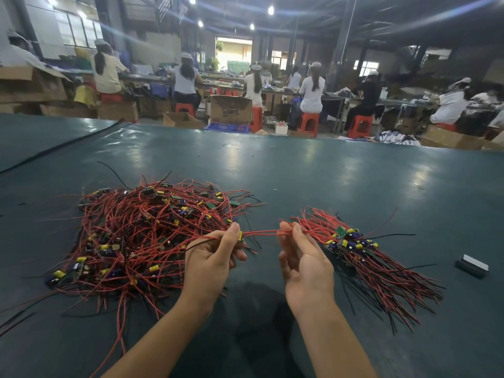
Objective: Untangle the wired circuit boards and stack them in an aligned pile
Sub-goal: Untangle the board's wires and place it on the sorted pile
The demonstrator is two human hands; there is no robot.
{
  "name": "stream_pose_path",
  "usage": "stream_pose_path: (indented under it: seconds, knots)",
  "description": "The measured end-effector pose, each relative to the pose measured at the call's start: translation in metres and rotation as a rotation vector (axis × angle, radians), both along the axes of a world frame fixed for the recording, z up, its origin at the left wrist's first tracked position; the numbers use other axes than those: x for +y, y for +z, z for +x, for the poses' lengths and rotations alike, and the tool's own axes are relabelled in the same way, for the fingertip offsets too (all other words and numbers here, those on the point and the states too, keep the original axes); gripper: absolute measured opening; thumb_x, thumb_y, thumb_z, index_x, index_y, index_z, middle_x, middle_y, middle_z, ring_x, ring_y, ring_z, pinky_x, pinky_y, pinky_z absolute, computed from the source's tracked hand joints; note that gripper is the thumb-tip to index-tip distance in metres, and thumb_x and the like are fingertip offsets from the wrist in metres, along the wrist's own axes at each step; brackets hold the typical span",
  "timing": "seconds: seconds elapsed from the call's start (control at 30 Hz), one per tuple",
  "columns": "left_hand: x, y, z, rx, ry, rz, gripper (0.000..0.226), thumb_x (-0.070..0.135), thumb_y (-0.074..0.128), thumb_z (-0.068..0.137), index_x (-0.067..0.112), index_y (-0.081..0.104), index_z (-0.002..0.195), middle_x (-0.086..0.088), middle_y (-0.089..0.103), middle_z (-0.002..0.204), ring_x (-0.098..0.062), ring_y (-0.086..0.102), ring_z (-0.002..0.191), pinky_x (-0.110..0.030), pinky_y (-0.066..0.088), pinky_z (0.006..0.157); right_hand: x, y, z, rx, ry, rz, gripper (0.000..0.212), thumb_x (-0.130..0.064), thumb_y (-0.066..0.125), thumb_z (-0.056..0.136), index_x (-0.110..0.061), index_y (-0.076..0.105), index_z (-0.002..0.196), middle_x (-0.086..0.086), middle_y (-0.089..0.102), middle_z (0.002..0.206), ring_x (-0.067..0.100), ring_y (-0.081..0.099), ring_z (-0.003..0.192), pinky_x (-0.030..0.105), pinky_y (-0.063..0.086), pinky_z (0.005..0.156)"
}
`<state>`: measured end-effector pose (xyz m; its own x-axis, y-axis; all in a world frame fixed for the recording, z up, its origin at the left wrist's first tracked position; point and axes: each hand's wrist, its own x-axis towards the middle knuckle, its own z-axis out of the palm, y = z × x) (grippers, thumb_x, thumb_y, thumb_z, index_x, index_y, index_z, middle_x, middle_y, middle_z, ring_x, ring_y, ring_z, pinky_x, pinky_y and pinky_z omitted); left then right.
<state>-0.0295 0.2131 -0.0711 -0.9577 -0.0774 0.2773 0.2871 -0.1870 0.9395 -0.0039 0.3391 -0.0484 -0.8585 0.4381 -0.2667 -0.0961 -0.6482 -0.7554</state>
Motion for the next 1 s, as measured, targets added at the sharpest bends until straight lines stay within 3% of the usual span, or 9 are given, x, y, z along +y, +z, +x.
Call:
stream_pose_path:
  seconds: [0.2,0.47,0.57,0.63,0.7,0.77,0.9,1.0]
  knots:
    - [0.001,-0.001,0.001,0.022,-0.026,-0.023,0.033,0.046,0.060,0.084,0.025,0.068,0.060,-0.003,0.063,0.056,-0.008,0.049,0.049,-0.016,0.041,0.049,-0.001,0.001,0.002,0.002,-0.101,-0.031,0.009,-0.011,0.065,0.092,-0.019,0.071,0.091,0.004,0.077,0.077,0.008,0.071,0.059,0.014,0.045,0.041]
    - [0.000,-0.001,0.001,0.049,-0.061,-0.056,0.032,0.046,0.059,0.084,0.024,0.069,0.062,-0.006,0.066,0.059,-0.007,0.050,0.048,-0.016,0.042,0.049,0.002,0.002,0.001,0.015,-0.159,-0.032,0.017,-0.009,0.057,0.095,-0.019,0.070,0.093,0.005,0.076,0.073,0.011,0.070,0.056,0.015,0.044,0.040]
    - [0.000,0.000,0.002,0.040,-0.091,-0.067,0.033,0.047,0.058,0.083,0.023,0.068,0.063,-0.005,0.067,0.060,-0.009,0.052,0.048,-0.016,0.044,0.049,0.003,0.003,0.000,0.064,-0.134,0.003,0.010,-0.019,0.061,0.096,-0.020,0.069,0.100,0.003,0.077,0.081,0.010,0.071,0.061,0.016,0.046,0.042]
    - [0.001,0.000,0.001,0.037,-0.083,-0.053,0.032,0.046,0.059,0.082,0.023,0.069,0.063,-0.005,0.067,0.060,-0.008,0.052,0.047,-0.016,0.043,0.048,-0.002,0.002,0.001,0.085,-0.038,0.035,0.019,-0.034,0.066,0.090,-0.020,0.069,0.103,0.003,0.078,0.090,0.010,0.073,0.069,0.018,0.050,0.045]
    - [0.001,0.001,0.002,0.035,-0.088,-0.031,0.030,0.045,0.060,0.082,0.023,0.070,0.065,-0.004,0.066,0.060,-0.008,0.051,0.047,-0.016,0.043,0.047,-0.013,-0.001,0.003,0.073,0.105,0.090,0.034,-0.046,0.069,0.077,-0.019,0.072,0.096,0.001,0.077,0.093,0.011,0.071,0.074,0.020,0.053,0.051]
    - [0.001,0.001,0.002,0.038,-0.118,-0.015,0.026,0.041,0.061,0.083,0.023,0.072,0.067,-0.002,0.066,0.059,-0.005,0.054,0.047,-0.014,0.044,0.047,-0.030,-0.008,0.005,0.074,0.223,0.207,0.035,-0.050,0.070,0.071,-0.019,0.078,0.085,0.000,0.076,0.088,0.012,0.070,0.077,0.024,0.054,0.060]
    - [0.001,-0.001,0.002,0.046,-0.145,-0.047,0.023,0.037,0.061,0.084,0.025,0.073,0.068,0.006,0.064,0.057,-0.002,0.058,0.050,-0.012,0.045,0.049,-0.050,-0.014,0.007,0.106,0.190,0.304,0.019,-0.036,0.066,0.084,-0.025,0.081,0.085,0.004,0.078,0.088,0.013,0.073,0.082,0.023,0.057,0.068]
    - [0.003,-0.001,0.002,0.048,-0.154,-0.086,0.022,0.039,0.061,0.083,0.030,0.075,0.069,0.006,0.069,0.063,-0.001,0.063,0.056,-0.011,0.047,0.054,-0.044,-0.015,0.003,0.110,0.141,0.286,0.019,-0.025,0.067,0.088,-0.028,0.082,0.077,0.002,0.078,0.085,0.014,0.072,0.080,0.027,0.058,0.074]
